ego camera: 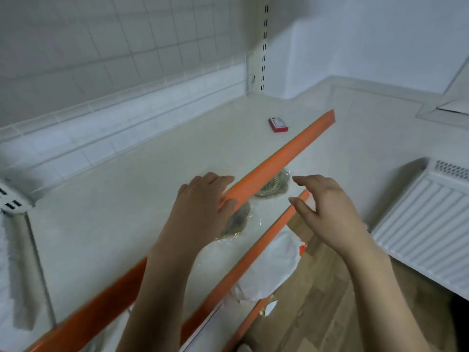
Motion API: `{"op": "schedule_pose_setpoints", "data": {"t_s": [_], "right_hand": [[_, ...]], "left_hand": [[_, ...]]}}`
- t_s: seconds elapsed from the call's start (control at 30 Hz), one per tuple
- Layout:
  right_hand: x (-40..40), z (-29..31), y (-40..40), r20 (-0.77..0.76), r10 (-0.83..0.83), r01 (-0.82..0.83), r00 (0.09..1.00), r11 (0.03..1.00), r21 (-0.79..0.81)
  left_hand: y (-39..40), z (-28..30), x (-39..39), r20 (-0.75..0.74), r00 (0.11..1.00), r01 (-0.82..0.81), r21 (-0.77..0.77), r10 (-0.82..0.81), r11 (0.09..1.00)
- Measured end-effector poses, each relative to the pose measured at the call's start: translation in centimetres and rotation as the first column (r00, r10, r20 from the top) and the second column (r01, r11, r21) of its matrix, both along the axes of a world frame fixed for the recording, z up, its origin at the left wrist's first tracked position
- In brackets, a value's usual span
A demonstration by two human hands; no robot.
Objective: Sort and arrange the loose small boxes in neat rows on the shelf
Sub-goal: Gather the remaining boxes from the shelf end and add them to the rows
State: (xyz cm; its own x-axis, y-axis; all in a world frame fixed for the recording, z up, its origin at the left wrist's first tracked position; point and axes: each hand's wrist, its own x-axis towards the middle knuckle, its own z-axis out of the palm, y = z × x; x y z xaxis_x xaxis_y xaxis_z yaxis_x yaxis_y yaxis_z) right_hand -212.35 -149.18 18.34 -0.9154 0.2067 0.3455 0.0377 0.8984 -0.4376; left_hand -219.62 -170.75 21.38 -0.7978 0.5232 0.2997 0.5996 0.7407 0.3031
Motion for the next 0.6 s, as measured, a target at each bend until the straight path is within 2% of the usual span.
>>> {"op": "schedule_pose_setpoints", "data": {"t_s": [0.27,0.6], "right_hand": [[-6.7,1.3,6.0,0.011,-0.09,0.09,0.996,0.996,0.011],[-9.9,-0.5,13.8,0.098,-0.147,0.149,0.984,0.989,-0.015]], "left_hand": [[7.6,0.8,-9.0,0.07,0.995,0.073,-0.009,-0.072,0.997],[18.4,-0.9,-16.0,0.207,0.977,-0.015,-0.128,0.041,0.992]]}}
